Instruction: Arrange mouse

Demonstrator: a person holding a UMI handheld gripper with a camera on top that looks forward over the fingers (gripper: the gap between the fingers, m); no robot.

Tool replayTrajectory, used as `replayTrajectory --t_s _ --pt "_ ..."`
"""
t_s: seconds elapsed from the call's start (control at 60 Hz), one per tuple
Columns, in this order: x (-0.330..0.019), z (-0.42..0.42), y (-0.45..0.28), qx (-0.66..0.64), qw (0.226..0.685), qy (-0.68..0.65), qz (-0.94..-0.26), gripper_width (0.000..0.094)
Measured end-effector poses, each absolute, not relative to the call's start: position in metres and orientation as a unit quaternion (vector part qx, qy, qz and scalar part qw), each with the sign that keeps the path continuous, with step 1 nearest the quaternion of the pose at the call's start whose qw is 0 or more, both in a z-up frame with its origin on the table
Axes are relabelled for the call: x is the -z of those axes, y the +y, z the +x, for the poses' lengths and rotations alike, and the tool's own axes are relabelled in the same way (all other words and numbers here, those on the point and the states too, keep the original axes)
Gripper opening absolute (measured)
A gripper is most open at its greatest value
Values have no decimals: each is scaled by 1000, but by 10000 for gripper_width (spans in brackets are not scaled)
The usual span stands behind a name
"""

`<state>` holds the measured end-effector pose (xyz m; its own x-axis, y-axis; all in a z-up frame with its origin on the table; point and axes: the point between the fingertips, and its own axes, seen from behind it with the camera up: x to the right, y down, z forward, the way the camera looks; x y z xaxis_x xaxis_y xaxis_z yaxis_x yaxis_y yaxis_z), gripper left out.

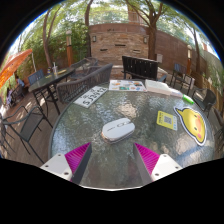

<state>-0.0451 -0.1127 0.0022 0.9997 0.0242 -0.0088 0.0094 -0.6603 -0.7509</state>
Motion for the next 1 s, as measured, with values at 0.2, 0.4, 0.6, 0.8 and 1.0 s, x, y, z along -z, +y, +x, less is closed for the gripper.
replayTrajectory --t_s 0.2,0.4,0.6,0.8,1.0 --pt "17 -49 -54 -4 401 24 -916 856" --pt "19 -54 -24 13 397 13 -918 772" --pt "19 -67 -24 0 396 -22 -918 478" --pt "10 -71 -27 -15 390 -42 -920 374" --pt "-131 -68 -12 -72 500 -62 -861 361"
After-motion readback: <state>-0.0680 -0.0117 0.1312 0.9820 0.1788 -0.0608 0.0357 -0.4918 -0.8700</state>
